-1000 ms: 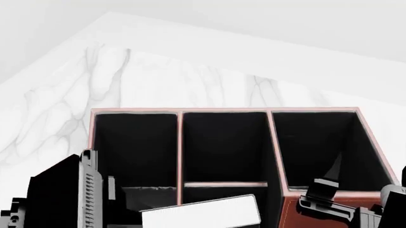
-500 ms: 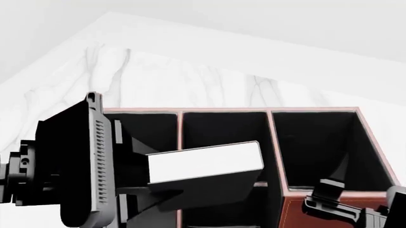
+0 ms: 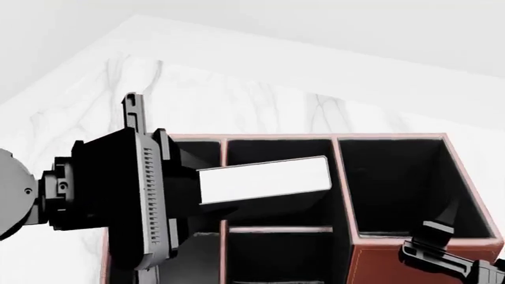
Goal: Pick up the book and place it in the front compartment of the caddy.
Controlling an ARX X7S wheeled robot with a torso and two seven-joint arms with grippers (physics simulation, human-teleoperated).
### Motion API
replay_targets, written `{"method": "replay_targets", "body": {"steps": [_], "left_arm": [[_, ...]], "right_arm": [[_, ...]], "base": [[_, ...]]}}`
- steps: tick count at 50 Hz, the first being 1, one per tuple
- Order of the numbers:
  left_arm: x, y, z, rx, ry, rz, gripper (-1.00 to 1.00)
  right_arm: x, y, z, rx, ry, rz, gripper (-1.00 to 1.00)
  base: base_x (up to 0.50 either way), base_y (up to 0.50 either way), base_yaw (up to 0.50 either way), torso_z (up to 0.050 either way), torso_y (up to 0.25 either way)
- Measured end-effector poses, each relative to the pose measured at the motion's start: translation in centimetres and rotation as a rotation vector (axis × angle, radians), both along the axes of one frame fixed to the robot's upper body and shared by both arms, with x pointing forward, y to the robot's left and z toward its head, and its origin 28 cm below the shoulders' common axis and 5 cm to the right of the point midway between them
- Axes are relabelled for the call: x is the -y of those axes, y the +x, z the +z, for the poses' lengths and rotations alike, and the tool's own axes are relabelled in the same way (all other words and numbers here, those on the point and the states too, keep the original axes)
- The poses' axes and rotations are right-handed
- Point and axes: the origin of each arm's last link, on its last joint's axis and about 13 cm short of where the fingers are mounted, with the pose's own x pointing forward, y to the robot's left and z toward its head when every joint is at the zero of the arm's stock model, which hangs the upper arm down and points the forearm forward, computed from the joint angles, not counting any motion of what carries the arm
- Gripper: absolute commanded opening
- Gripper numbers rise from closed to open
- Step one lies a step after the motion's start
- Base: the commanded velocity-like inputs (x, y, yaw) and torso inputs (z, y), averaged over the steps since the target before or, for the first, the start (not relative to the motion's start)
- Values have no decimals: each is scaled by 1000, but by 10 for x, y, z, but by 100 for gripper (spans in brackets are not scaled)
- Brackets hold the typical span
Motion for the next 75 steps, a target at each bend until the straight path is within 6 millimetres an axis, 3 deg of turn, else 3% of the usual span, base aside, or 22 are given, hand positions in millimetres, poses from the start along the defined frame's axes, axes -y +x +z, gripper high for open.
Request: {"method": "replay_targets", "body": {"steps": [37,56,75], "left_arm": [[13,43,-35,193,5,-58,-100],[15,78,-50,161,42,-53,-100],[13,113,-49,-4,22,-26,-100]], "right_arm": [[9,-1,-5,-5,12,-48,100],[11,1,-11,-21,12,-70,100],[2,4,-14,-1,41,-93,100]], "base": [[0,0,0,0,1],[0,0,0,0,1],[8,3,4,0,0]]}}
